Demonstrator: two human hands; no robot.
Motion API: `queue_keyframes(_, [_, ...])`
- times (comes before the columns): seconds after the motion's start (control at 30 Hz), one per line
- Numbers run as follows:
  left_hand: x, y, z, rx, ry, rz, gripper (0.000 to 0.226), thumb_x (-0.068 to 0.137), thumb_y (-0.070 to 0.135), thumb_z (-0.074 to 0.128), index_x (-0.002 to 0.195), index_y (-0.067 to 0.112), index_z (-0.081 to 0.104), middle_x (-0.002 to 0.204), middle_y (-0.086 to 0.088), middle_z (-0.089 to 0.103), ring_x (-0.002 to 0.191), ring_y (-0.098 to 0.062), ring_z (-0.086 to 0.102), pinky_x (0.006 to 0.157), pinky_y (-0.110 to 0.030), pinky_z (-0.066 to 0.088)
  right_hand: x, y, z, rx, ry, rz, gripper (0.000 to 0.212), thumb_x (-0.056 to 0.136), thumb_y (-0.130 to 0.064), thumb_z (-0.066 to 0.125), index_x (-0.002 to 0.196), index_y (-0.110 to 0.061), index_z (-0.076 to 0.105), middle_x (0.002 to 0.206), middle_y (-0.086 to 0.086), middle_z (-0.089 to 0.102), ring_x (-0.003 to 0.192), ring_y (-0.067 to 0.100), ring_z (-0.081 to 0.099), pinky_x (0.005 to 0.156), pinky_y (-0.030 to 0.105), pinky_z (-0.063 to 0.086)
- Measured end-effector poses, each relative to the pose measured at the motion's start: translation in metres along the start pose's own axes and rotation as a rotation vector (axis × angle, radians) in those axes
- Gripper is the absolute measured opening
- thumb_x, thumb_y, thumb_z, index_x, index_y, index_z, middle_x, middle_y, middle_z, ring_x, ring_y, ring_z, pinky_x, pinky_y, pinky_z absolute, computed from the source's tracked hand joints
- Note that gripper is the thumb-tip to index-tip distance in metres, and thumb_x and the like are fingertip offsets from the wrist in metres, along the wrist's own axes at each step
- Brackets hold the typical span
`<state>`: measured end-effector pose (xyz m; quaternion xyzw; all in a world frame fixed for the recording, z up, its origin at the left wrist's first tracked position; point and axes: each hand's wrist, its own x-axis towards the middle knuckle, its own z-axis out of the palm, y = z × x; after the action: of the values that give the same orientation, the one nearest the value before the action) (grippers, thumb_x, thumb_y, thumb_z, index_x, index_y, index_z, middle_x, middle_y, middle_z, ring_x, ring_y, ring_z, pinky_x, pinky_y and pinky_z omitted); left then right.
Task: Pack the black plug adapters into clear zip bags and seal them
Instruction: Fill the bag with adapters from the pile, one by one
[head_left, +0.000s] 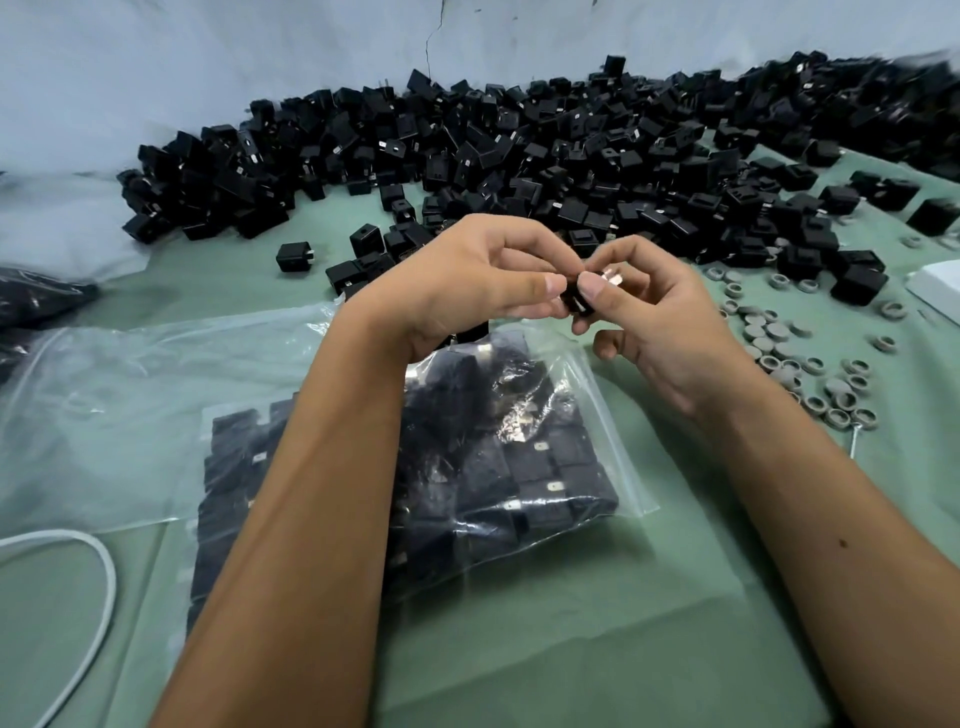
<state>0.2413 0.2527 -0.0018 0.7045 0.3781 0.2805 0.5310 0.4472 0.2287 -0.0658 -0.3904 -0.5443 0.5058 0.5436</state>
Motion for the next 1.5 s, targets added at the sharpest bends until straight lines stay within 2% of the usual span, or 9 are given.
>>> queue_keyframes(0.2, [0.005,-0.005,0.006,0.481,0.001,-0.051,0.02,0.095,0.015,0.072,0.112,0.024,0.073,0.118,0.01,0.067,0.116,-0.014,0.063,0.108,-0.041,0.048,0.0,0.001,-0.009,0.001,0.085,0.179,0.02,0.082,-0.021,0.083,0.088,-0.009,0.068,0.073,0.011,0.065,0.05,0.016,0.053,0.061,0.031,0.049])
queue_keyframes(0.33, [0.002,-0.004,0.005,0.537,-0.131,-0.117,0.026,0.098,0.017,0.067,0.11,0.038,0.075,0.142,0.011,0.055,0.132,-0.011,0.05,0.115,-0.039,0.036,0.002,-0.002,-0.019,-0.267,0.101,0.26,0.055,0.077,-0.051,0.08,0.085,0.002,0.065,0.055,0.006,0.059,0.04,0.011,0.049,0.04,0.018,0.039])
queue_keyframes(0.47, [0.002,-0.003,0.007,0.558,-0.186,-0.077,0.023,0.097,0.018,0.068,0.102,0.038,0.078,0.139,0.01,0.056,0.129,-0.008,0.05,0.093,-0.016,0.034,0.0,0.0,-0.012,-0.532,0.041,0.231,0.062,0.079,-0.068,0.067,0.077,-0.005,0.066,0.052,0.008,0.063,0.04,0.016,0.05,0.038,0.019,0.037])
queue_keyframes(0.77, [0.001,-0.003,0.0,0.505,-0.119,0.067,0.01,0.084,0.02,0.082,0.09,0.028,0.08,0.137,0.012,0.055,0.126,0.015,0.044,0.099,-0.003,0.026,-0.002,-0.003,-0.013,-0.204,-0.168,0.273,0.043,0.091,-0.04,0.066,0.096,0.003,0.066,0.058,0.004,0.059,0.041,0.011,0.05,0.032,0.016,0.032])
queue_keyframes(0.87, [0.001,-0.003,0.0,0.483,-0.1,0.078,0.01,0.082,0.017,0.084,0.09,0.023,0.081,0.137,0.008,0.056,0.129,0.006,0.047,0.107,-0.013,0.03,-0.004,-0.001,-0.011,-0.095,-0.287,0.343,0.019,0.09,-0.026,0.068,0.097,-0.009,0.072,0.079,0.011,0.066,0.058,0.014,0.061,0.045,0.018,0.051])
queue_keyframes(1.03, [0.0,-0.001,-0.001,0.469,-0.102,0.089,0.013,0.082,0.014,0.084,0.086,0.026,0.08,0.135,0.006,0.058,0.129,0.006,0.048,0.11,-0.019,0.036,-0.005,-0.006,-0.02,-0.077,-0.365,0.357,0.027,0.078,-0.006,0.077,0.105,-0.003,0.074,0.107,0.022,0.072,0.084,0.029,0.074,0.065,0.023,0.061])
queue_keyframes(1.17, [0.001,-0.002,-0.001,0.473,-0.097,0.102,0.014,0.081,0.014,0.085,0.085,0.027,0.081,0.133,0.005,0.059,0.127,0.007,0.05,0.11,-0.022,0.037,-0.006,-0.004,-0.007,-0.259,-0.302,0.208,0.024,0.077,-0.016,0.084,0.095,-0.002,0.075,0.09,0.018,0.074,0.058,0.014,0.063,0.046,0.022,0.047])
queue_keyframes(1.33, [0.003,-0.002,-0.001,0.486,-0.088,0.112,0.012,0.08,0.015,0.085,0.088,0.024,0.082,0.132,0.005,0.06,0.127,0.006,0.05,0.115,-0.033,0.038,-0.008,0.0,0.009,-0.271,-0.284,0.129,0.033,0.078,-0.027,0.087,0.096,-0.001,0.077,0.091,0.03,0.071,0.065,0.036,0.056,0.055,0.031,0.047])
queue_keyframes(1.5, [0.003,-0.003,-0.002,0.498,-0.082,0.125,0.012,0.08,0.015,0.085,0.089,0.023,0.082,0.13,0.006,0.062,0.122,0.013,0.049,0.096,-0.008,0.039,-0.007,0.001,0.008,-0.183,-0.31,0.129,0.01,0.086,-0.012,0.08,0.089,-0.002,0.078,0.067,0.009,0.07,0.045,0.008,0.048,0.041,0.015,0.034])
